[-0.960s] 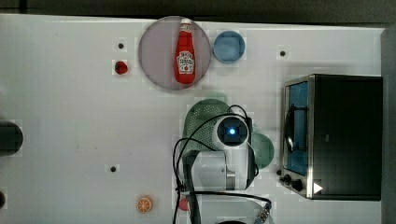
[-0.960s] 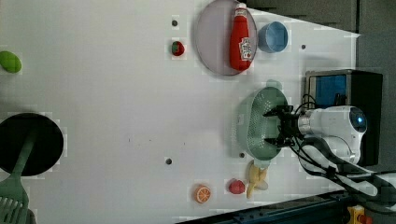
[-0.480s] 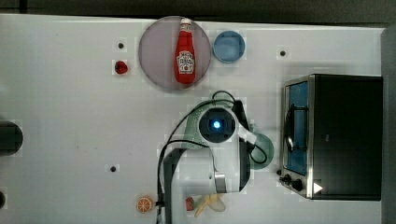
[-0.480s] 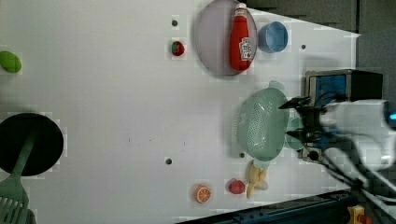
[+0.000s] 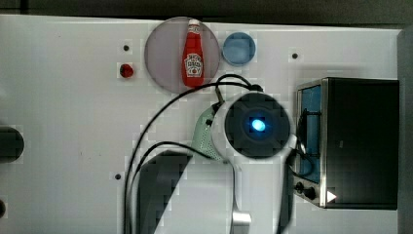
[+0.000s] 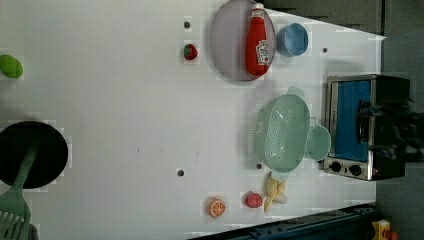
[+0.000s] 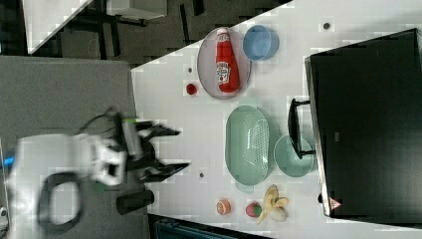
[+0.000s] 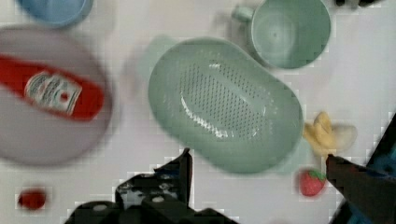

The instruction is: Drag strainer left to right.

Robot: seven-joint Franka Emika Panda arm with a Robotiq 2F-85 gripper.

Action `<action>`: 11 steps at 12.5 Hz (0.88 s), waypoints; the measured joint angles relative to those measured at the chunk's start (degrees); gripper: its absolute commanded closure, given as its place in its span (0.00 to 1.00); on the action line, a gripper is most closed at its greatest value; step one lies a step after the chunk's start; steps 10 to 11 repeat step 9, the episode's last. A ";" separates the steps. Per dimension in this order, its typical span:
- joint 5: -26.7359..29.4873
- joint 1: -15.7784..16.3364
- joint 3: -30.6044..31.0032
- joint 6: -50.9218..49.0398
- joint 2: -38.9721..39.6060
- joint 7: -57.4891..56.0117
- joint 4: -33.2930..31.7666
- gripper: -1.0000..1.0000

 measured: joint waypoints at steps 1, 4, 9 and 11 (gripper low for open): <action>0.33 0.03 0.10 -4.03 -1.87 -2.48 2.35 0.00; -2.75 0.48 -0.91 -16.38 -6.09 -7.61 11.13 0.00; -1.69 0.89 -1.32 -18.13 -7.77 -10.97 15.28 0.00; -1.69 0.89 -1.32 -18.13 -7.77 -10.97 15.28 0.00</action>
